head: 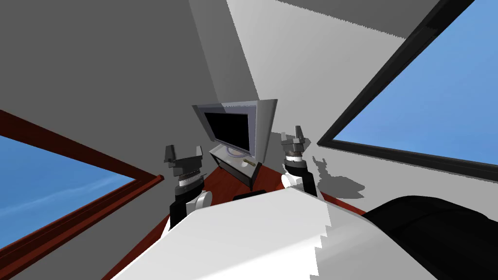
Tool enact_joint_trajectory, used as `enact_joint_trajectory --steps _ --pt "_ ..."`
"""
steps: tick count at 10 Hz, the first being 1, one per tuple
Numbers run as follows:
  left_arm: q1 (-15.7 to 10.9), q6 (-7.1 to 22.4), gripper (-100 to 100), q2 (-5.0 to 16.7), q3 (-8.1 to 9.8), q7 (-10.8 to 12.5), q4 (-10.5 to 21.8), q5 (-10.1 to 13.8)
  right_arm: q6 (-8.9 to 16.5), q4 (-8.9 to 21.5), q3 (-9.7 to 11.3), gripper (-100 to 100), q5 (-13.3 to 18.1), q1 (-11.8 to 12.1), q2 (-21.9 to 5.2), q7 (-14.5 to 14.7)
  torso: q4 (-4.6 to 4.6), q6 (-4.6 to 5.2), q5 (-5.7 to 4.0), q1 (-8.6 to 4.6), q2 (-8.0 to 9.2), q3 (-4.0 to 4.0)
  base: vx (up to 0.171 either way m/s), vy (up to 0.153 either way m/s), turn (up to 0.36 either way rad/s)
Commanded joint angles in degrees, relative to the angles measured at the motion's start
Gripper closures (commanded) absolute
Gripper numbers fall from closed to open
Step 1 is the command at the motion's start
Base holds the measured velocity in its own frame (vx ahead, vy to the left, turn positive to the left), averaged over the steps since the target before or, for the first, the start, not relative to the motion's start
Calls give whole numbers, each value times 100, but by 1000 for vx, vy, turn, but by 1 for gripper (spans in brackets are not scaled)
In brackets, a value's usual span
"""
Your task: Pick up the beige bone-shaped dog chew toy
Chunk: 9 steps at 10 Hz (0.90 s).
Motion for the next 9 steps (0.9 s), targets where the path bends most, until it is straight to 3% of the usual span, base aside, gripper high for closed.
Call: enact_joint_trajectory --steps 1,5,9 --pt "0 0 0 0 0 0 0 0 -9 122 -56 -100 195 133 -263 72 0 0 0 0 0 0 -17 41 68" --pt "-1 0 0 -1 -1 0 0 0 -20 559 -234 -100 812 543 -665 345 4 -1 9 40 16 9 -41 106 97" --pt "-1 0 0 -1 -1 0 0 0 9 1243 -501 -100 1581 1089 -954 810 2 -2 12 56 8 4 -17 150 149"
